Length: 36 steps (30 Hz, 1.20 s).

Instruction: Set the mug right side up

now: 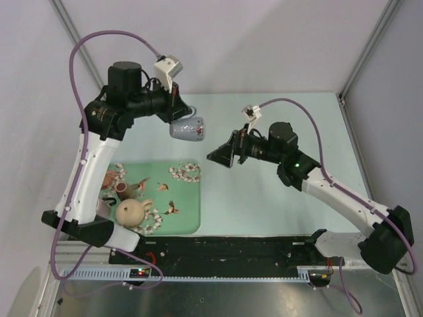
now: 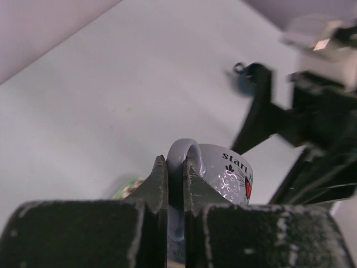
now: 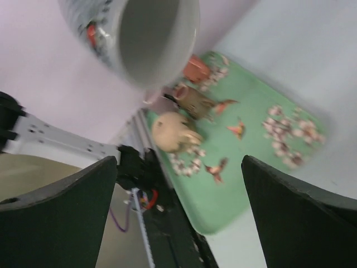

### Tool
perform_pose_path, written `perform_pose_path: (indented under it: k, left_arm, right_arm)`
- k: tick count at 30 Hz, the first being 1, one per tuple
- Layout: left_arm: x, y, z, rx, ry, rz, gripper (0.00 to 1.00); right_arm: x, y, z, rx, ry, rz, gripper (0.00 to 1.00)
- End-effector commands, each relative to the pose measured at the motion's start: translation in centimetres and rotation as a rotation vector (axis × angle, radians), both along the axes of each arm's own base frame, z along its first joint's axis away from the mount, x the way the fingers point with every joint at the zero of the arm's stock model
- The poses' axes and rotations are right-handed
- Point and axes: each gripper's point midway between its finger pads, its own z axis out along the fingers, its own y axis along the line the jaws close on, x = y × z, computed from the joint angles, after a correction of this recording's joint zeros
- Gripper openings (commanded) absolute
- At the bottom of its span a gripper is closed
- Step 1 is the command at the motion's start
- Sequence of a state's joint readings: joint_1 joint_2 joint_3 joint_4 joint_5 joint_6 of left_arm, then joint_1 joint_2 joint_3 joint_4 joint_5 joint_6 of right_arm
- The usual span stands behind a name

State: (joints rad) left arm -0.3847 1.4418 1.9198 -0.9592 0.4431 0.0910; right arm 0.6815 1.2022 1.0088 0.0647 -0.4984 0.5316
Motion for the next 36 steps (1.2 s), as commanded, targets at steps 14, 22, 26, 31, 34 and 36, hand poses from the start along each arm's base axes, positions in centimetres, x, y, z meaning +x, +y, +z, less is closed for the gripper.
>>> perform_pose_path:
  k: [14,22,26,31,34,36]
  left_arm:
    - [-3.4,-2.9,3.2,-0.175,0.078,-0.163,0.00]
    - [-3.7,-3.8,3.0,-0.181,0.090,-0.188,0.00]
    - [-3.6,-3.6,2.1,-0.161,0.092,-0.181,0.00]
    - [-1.9,-2.1,1.0,-0.098,0.052,-0.116,0.82]
    - [1.1,1.5,-0.9,0.050,-0.017,0.060,0.97]
    - [2.4,4.2,-2.6,0.192,-0.060,0.147,0.99]
  right_arm:
    - [-0.6,2.5,10.8,0.292,-0.146,0.057,0.89]
    - [-1.8,5.1,12.9,0.407,-0.108,0.186,0.55]
    - [-1.5,4.6,13.7,0.425,-0.120,0.170,0.24]
    - [2.6,1.9,9.9,0.244,-0.060,-0.069,0.01]
    - [6.5,-1.9,3.4,-0.102,-0.066,-0.343,0.00]
    - [7.5,-5.4,-2.2,-0.402,-0.022,-0.460,0.00]
